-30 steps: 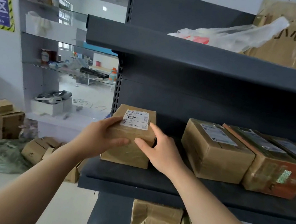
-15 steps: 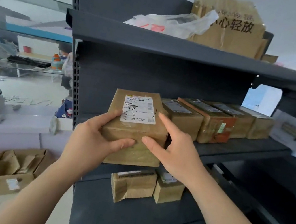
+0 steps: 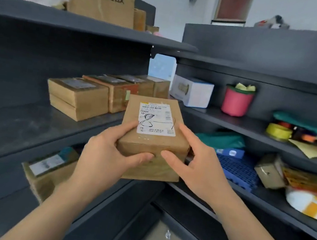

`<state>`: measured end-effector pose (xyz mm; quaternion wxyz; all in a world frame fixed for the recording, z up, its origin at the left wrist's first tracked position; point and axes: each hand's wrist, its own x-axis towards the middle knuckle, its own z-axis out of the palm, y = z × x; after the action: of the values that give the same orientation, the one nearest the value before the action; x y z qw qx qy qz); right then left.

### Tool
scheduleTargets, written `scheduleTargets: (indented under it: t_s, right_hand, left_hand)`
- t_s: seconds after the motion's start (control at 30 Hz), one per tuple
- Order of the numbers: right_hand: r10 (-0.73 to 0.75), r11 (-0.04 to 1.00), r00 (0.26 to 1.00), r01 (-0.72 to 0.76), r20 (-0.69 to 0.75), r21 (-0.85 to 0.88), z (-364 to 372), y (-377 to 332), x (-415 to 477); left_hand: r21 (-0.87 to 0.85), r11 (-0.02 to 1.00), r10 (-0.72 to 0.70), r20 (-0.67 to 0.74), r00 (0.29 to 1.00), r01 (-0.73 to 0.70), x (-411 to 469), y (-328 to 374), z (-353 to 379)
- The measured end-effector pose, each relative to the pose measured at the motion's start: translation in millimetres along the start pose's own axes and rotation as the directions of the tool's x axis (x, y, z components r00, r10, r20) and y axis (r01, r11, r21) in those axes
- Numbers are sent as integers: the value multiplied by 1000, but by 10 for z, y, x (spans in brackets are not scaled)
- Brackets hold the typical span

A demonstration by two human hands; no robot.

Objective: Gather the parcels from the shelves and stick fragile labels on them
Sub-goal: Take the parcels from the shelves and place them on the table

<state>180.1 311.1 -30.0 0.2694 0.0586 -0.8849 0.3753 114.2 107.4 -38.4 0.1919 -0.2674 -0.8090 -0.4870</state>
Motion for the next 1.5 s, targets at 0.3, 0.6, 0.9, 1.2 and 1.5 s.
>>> scheduleTargets:
  t_s: [0.3, 0.6, 0.9, 1.2, 1.5]
  right_hand:
    - [241, 946, 959, -266, -146, -185, -1450, 896, -971]
    - [346, 852, 882, -438, -322, -286, -2929, 1762, -1964]
    - [450, 729, 723, -637, -525, -252, -4067, 2294, -2906]
    - [481, 504, 497, -831, -722, -236, -5094, 2699, -3658]
    - [408, 364, 213, -930, -888, -55, -5942, 2882, -4322]
  left_hand:
    - [-203, 979, 77, 246, 966, -27, -168, 894, 1746]
    - [-383, 922, 209, 383, 900, -51, -544, 1938, 3553]
    - [-546, 838, 374, 574, 728, 0, -844, 2920, 5045]
    - [-654, 756, 580, 638, 507, -42, -1080, 4027, 6427]
    - [-792, 607, 777, 575, 254, -67, -1410, 5209, 7592]
